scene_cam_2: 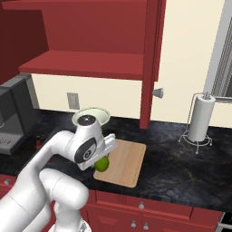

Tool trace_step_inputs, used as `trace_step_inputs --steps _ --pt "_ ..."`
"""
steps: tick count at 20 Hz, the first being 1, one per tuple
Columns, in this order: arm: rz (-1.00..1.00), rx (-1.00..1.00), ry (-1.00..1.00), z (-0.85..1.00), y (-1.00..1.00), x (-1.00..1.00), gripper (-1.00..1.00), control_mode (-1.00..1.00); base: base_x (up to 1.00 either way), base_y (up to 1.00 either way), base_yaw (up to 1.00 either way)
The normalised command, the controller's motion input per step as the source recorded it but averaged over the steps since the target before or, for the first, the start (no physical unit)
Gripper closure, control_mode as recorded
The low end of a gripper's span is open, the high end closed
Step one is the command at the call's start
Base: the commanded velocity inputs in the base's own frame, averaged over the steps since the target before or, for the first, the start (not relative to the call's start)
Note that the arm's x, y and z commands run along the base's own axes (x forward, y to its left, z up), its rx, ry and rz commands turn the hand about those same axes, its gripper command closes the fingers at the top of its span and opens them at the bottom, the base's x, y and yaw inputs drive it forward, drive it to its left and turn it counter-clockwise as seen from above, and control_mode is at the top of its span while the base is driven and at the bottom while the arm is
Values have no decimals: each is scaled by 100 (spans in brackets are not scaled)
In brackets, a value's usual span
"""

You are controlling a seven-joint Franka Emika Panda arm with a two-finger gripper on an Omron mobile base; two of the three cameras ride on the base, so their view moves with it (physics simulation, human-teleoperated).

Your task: Open the cabinet. Place the bowl and condiment on the counter. Then place the lime and garlic on the cutting board.

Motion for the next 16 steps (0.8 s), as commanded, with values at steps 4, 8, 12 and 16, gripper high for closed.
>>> trace_step_inputs --steps 4,8,12,16 --pt "0 1 0 -16 -21 31 100 -100 0 0 0" --pt "0 2 0 -21 -17 23 100 -100 0 0 0" --pt "0 2 0 -18 -18 20 100 -100 0 0 0" --pt "0 3 0 -14 -2 15 100 -100 0 0 0"
